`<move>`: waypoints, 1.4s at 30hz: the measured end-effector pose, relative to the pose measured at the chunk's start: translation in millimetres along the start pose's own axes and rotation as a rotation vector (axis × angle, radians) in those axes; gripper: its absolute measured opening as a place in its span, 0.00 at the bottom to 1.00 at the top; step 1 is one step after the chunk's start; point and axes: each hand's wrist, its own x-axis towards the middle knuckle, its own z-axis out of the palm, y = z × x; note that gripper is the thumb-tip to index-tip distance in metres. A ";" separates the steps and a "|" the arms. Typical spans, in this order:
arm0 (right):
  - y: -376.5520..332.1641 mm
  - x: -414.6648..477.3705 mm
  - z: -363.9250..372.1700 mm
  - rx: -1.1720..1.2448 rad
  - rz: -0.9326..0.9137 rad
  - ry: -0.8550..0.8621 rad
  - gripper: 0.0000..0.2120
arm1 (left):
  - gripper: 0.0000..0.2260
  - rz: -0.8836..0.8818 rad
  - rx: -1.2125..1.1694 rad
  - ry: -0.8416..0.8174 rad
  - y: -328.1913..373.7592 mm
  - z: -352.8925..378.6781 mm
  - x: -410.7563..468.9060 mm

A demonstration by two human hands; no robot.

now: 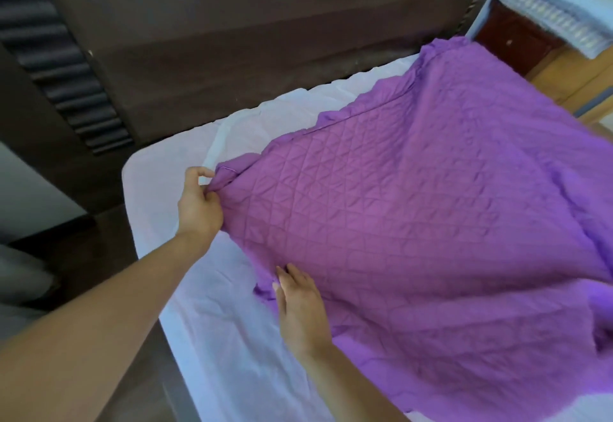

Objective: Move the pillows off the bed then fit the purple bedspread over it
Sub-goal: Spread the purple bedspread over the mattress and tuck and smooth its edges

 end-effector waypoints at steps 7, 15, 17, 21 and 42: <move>-47.7 25.9 13.0 0.110 -0.008 0.014 0.17 | 0.22 0.255 0.303 0.029 5.5 -40.3 37.9; -41.6 28.1 11.9 -0.360 0.102 -0.182 0.35 | 0.24 0.195 0.480 0.072 1.4 -70.3 62.6; -26.9 24.4 10.8 -0.426 0.179 -0.167 0.33 | 0.25 0.178 0.508 0.072 5.3 -71.0 69.0; -29.8 26.4 6.8 -0.413 0.069 -0.088 0.12 | 0.26 0.199 0.545 0.138 9.1 -77.7 83.5; -21.5 25.1 57.0 -0.293 -0.110 -0.500 0.39 | 0.33 -0.238 0.364 -0.024 -37.0 -64.7 96.8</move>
